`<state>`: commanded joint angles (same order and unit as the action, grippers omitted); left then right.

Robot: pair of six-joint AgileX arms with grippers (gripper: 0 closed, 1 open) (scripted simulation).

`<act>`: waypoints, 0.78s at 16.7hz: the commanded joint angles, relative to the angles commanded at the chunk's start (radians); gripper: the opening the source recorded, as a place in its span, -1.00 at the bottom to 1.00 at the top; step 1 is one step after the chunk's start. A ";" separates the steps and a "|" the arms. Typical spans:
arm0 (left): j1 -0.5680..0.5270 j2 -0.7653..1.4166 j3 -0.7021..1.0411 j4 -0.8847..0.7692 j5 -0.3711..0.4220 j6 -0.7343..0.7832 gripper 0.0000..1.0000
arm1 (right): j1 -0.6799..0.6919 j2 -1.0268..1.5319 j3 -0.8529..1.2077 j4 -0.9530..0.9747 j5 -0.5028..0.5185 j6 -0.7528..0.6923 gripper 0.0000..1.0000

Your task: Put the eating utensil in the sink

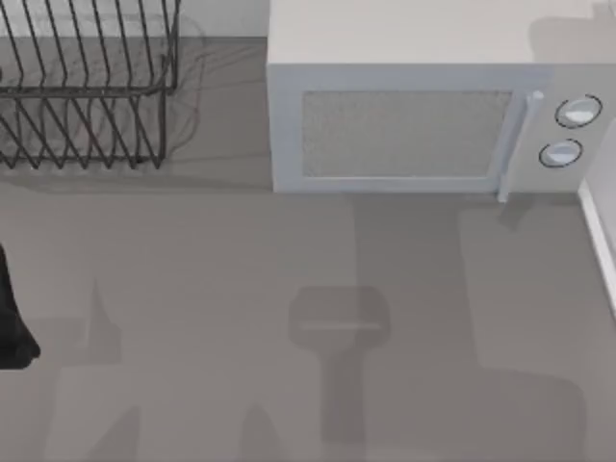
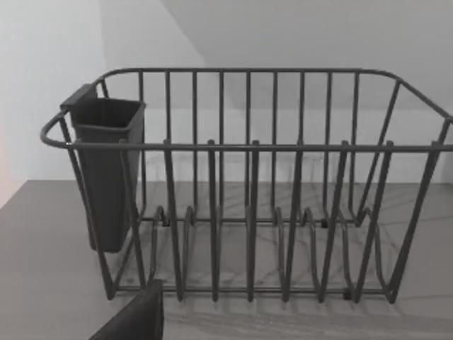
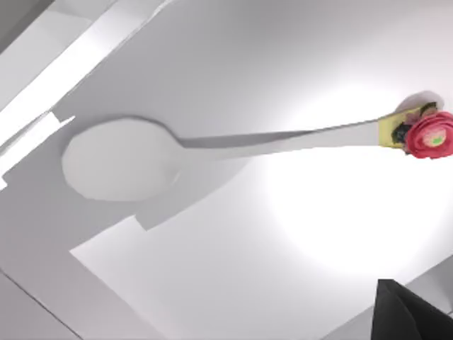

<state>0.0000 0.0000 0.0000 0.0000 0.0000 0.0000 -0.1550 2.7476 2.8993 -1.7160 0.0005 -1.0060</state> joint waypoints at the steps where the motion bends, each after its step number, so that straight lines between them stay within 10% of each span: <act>1: 0.000 0.000 0.000 0.000 0.000 0.000 1.00 | 0.000 0.002 0.003 0.000 0.000 0.000 -1.00; 13: 0.000 0.000 0.000 0.000 0.000 0.000 1.00 | 0.000 -0.089 -0.299 0.192 -0.001 0.001 -1.00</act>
<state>0.0000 0.0000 0.0000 0.0000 0.0000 0.0000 -0.1546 2.6588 2.6006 -1.5239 -0.0009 -1.0052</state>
